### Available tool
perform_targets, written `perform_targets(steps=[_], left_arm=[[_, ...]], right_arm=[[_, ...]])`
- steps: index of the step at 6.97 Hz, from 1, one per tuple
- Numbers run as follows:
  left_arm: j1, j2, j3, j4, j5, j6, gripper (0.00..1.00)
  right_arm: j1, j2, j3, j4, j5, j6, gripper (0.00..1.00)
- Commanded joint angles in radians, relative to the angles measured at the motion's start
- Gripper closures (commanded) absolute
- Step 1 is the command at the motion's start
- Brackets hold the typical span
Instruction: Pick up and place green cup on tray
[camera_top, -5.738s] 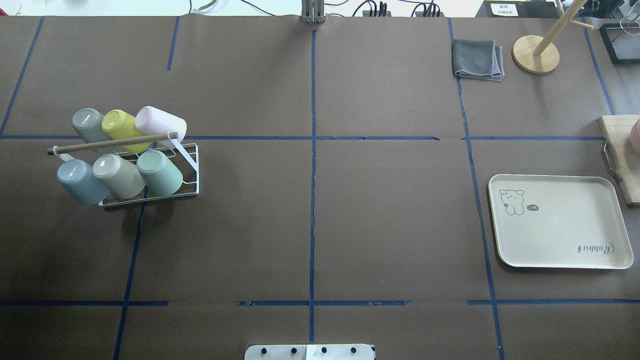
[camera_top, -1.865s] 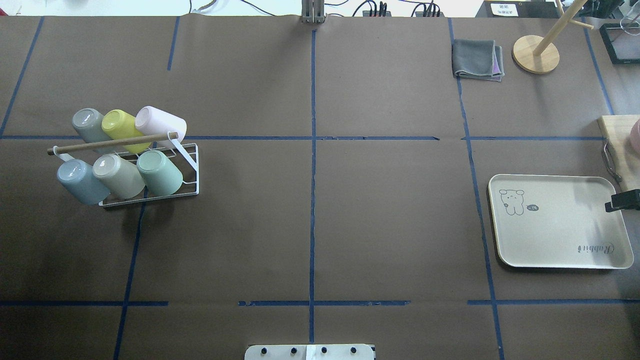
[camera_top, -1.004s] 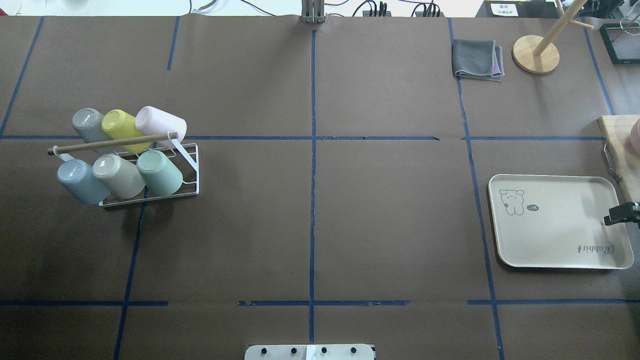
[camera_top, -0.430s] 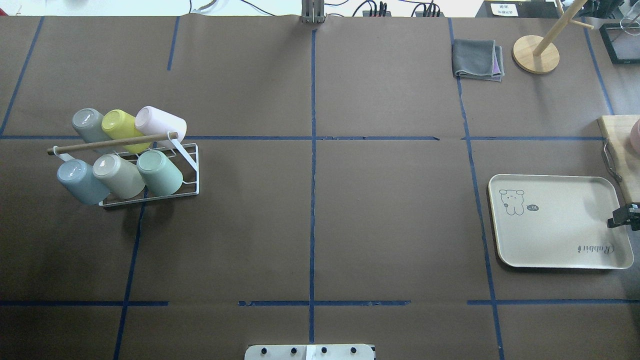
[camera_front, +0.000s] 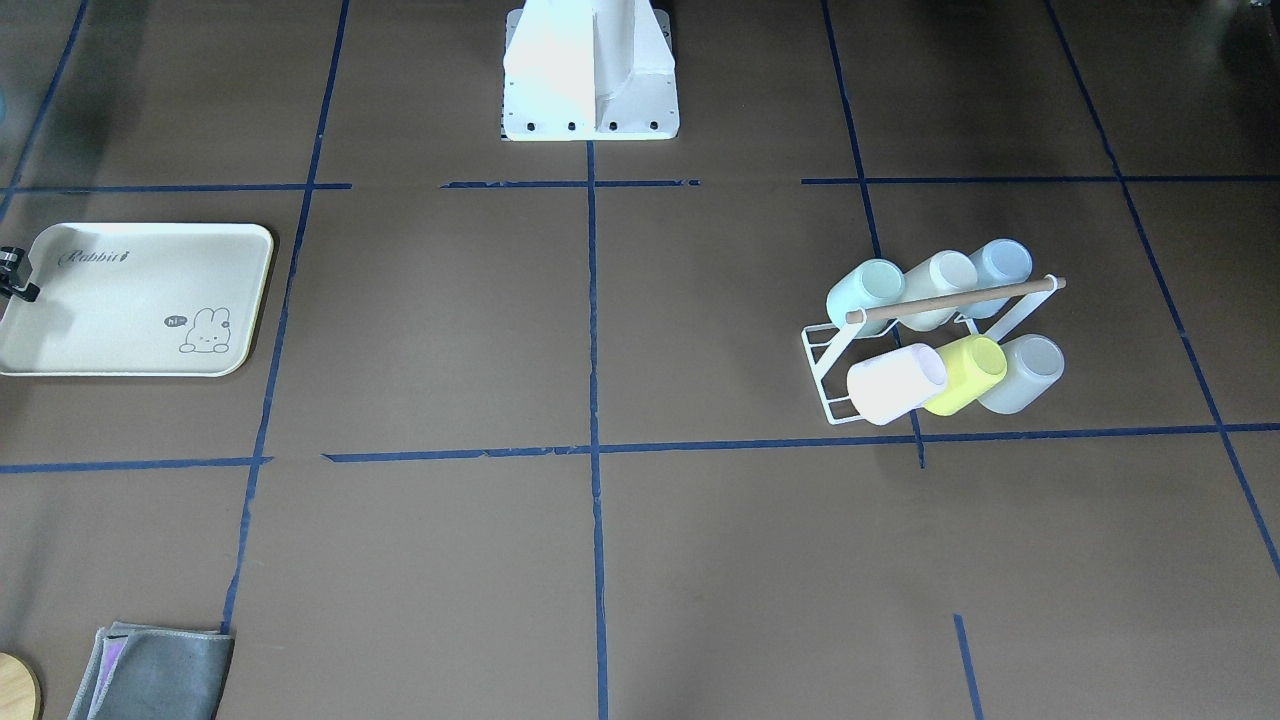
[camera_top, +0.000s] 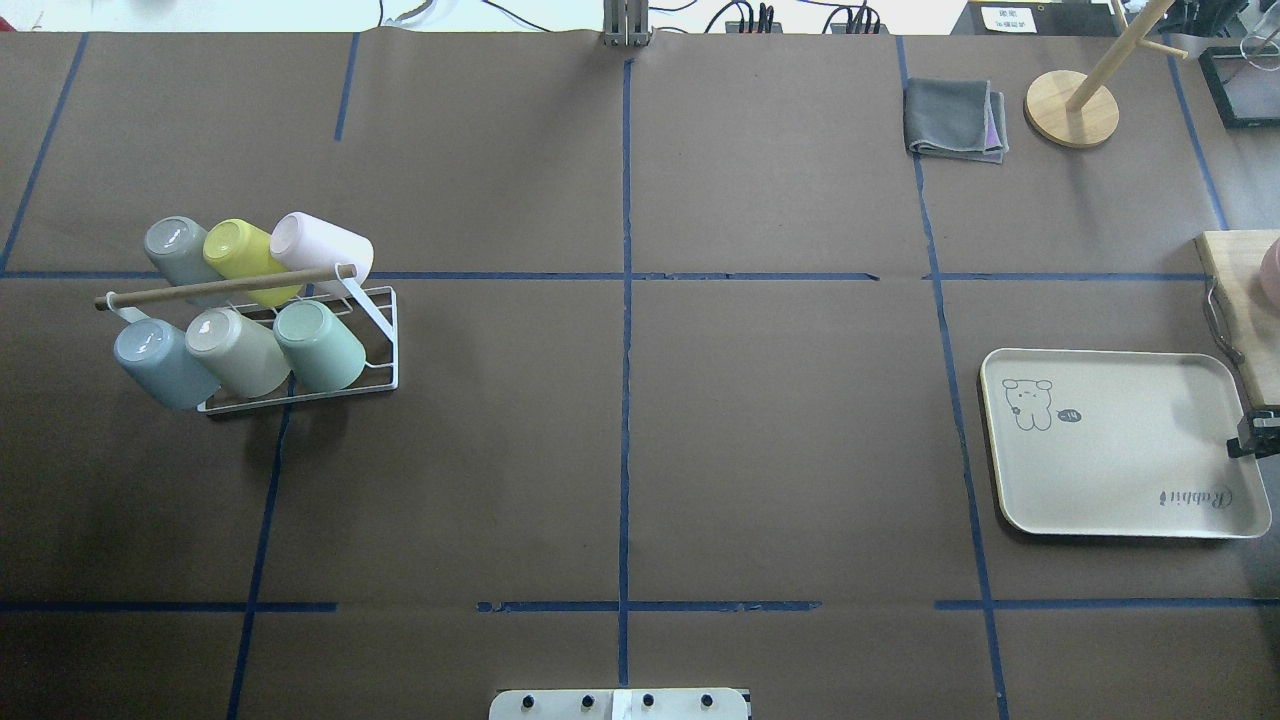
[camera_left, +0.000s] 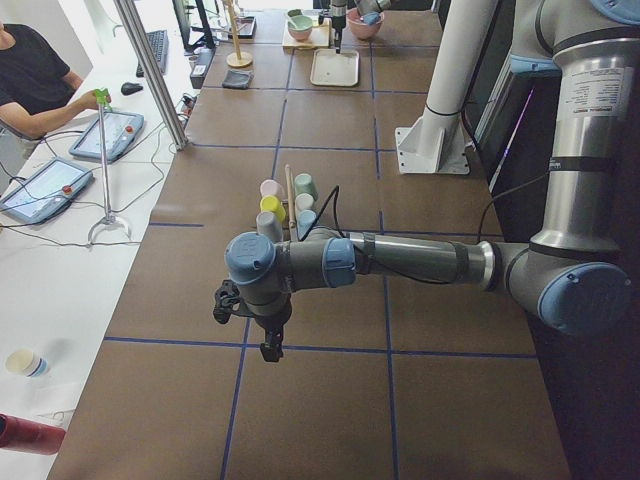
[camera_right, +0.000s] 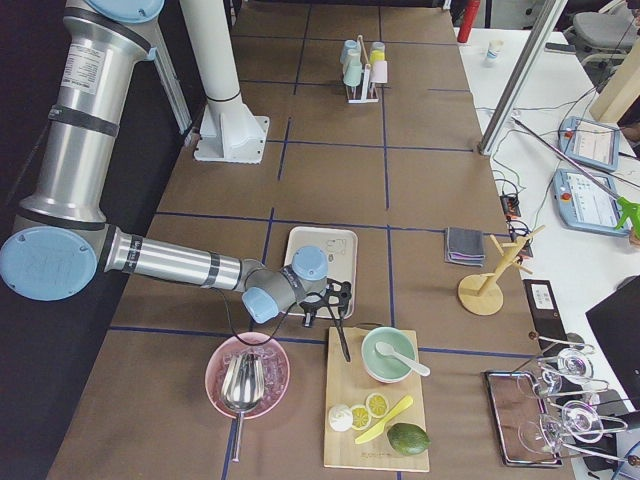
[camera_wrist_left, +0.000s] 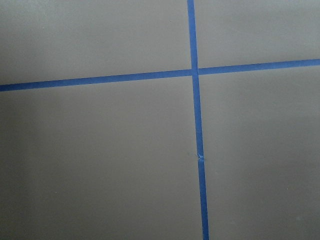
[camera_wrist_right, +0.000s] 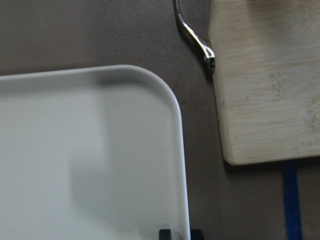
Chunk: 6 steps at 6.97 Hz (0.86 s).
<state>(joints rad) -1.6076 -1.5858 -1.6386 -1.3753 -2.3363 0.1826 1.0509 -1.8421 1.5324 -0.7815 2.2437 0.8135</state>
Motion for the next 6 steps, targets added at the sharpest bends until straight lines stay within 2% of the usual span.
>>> perform_targets(steps=[1,3,6], left_arm=[[0.000,-0.002,0.000,0.001,0.000,0.000,0.00],[0.000,-0.002,0.000,0.001,0.000,0.000,0.00],[0.000,-0.003,0.000,0.001,0.000,-0.002,0.00]], right_arm=[[0.001,0.000,0.003,0.001,-0.001,-0.005,0.97],[0.001,0.000,0.006,0.016,-0.001,-0.007,1.00],[0.006,-0.014,0.012,0.149,0.001,0.006,1.00]])
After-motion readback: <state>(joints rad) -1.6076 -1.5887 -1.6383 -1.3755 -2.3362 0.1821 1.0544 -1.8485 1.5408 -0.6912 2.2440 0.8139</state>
